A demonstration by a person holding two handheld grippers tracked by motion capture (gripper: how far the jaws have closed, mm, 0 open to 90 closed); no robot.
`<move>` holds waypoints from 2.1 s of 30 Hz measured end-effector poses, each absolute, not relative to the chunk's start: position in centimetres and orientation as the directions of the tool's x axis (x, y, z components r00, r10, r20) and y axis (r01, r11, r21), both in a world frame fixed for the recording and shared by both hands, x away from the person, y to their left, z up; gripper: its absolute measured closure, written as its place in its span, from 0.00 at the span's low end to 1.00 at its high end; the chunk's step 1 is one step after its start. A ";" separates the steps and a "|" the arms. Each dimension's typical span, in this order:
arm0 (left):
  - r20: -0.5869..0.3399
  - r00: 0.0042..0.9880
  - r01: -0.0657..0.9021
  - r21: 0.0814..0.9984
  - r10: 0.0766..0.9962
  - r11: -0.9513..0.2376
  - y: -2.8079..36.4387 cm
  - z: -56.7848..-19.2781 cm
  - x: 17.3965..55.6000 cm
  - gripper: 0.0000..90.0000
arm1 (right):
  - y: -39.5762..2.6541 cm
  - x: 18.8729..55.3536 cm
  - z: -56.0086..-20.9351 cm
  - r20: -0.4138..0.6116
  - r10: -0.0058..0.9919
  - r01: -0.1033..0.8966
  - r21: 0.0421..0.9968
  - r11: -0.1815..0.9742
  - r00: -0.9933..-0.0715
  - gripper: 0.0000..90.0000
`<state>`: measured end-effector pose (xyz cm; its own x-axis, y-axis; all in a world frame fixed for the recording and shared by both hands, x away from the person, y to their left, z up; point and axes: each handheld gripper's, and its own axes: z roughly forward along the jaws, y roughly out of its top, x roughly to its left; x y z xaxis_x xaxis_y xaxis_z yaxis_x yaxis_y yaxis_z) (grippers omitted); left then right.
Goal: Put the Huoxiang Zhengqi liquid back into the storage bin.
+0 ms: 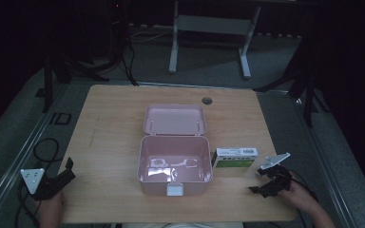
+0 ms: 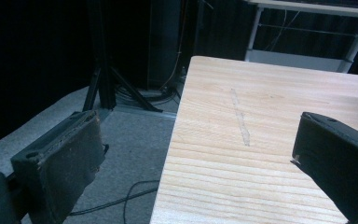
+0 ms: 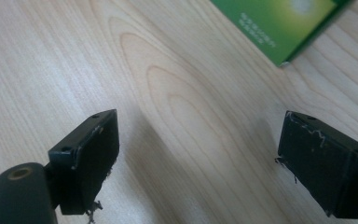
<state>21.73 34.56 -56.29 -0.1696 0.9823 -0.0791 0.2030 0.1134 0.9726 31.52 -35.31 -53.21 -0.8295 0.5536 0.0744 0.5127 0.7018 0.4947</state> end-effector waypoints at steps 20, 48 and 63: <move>-0.059 -0.171 0.211 0.973 0.984 0.095 34.4 -56.3 21.8 0.02 | -32.6 31.5 -52.1 0.084 0.426 0.432 0.284 0.856 -0.901 0.14; -0.065 -0.165 0.210 0.973 0.984 0.099 34.4 -56.3 21.8 0.02 | -28.5 31.8 -50.1 0.039 0.242 0.240 -0.050 0.970 -0.970 0.13; -0.063 -0.168 0.206 0.974 0.984 0.098 34.4 -56.3 21.7 0.02 | -26.7 31.1 -48.7 0.082 0.149 0.144 -0.068 0.987 -0.985 0.17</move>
